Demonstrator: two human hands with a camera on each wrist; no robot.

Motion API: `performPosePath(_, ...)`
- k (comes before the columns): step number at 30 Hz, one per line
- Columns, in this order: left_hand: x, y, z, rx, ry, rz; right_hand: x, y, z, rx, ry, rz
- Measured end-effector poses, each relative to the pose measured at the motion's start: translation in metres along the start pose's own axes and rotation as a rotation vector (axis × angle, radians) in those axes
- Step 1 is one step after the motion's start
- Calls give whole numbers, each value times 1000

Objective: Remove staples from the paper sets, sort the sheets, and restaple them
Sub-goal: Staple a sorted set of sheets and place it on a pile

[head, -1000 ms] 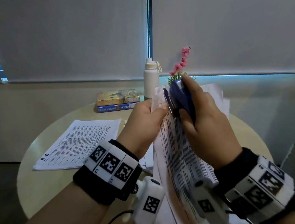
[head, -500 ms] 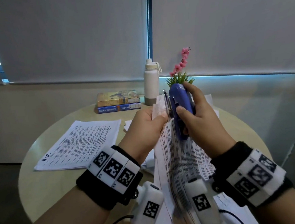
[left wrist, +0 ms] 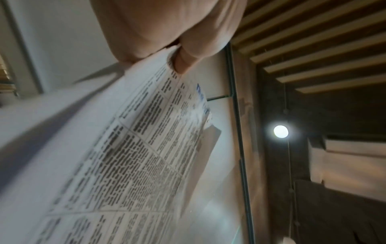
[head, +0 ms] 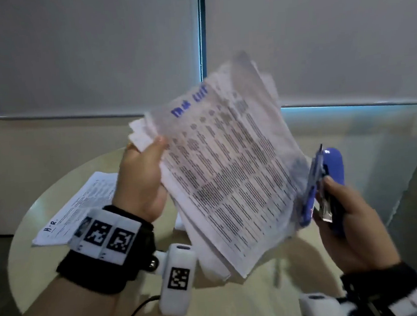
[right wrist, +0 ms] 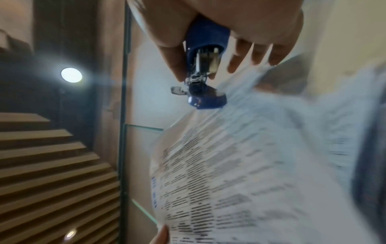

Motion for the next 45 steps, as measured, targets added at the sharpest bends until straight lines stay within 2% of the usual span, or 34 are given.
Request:
performPosePath(3, -6, 1, 12, 134, 5, 32, 10, 15, 12, -14, -27, -61)
performPosePath(7, -2, -15, 19, 182, -3, 130, 12, 29, 7, -109, -24, -156)
performPosePath(14, 15, -31, 26, 195, -5, 217, 4, 19, 20, -126, 88, -38)
performPosePath(15, 17, -30, 28, 160, 3, 209, 4, 15, 23, -95, 94, -12)
performPosePath(17, 16, -20, 41, -83, 56, 125, 3, 6, 23, -5, 77, 18)
performPosePath(20, 9, 30, 56, -629, 161, -200, 1, -15, 15, 112, -25, 57)
performPosePath(22, 11, 60, 29, -802, 27, -394, 0, -25, -2, 271, -134, 60)
performPosePath(25, 23, 58, -44, -1141, -388, -449, -1, -25, -24, 445, -254, -4)
performPosePath(27, 24, 31, -82, -1353, -659, -336, 1, -25, -42, 479, -332, -29)
performPosePath(29, 21, 2, -99, -1371, -823, -139, 5, -26, -54, 482, -384, -18)
performPosePath(32, 12, -25, -107, -1267, -952, 12, 2, -32, -56, 629, -362, 93)
performPosePath(35, 12, -40, -106, -1231, -1034, 89, 1, -55, -54, 1123, -224, 418)
performPosePath(37, 15, -42, -108, -1172, -1050, 121, 3, -62, -60, 1330, -216, 540)
performPosePath(41, 15, -44, -111, -1066, -1069, 192, 3, -57, -65, 1426, -327, 521)
performPosePath(45, 17, -45, -111, -1035, -1063, 229, 5, -56, -70, 1455, -347, 557)
Point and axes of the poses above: each hand's wrist, its own x-axis away from the middle knuckle, its own z-axis out of the back of the hand, y = z × x, the point moved 9 cm from there along -x, towards the middle knuckle, and after that the axes turned 4 degrees about -z, right-handed, at the moved point
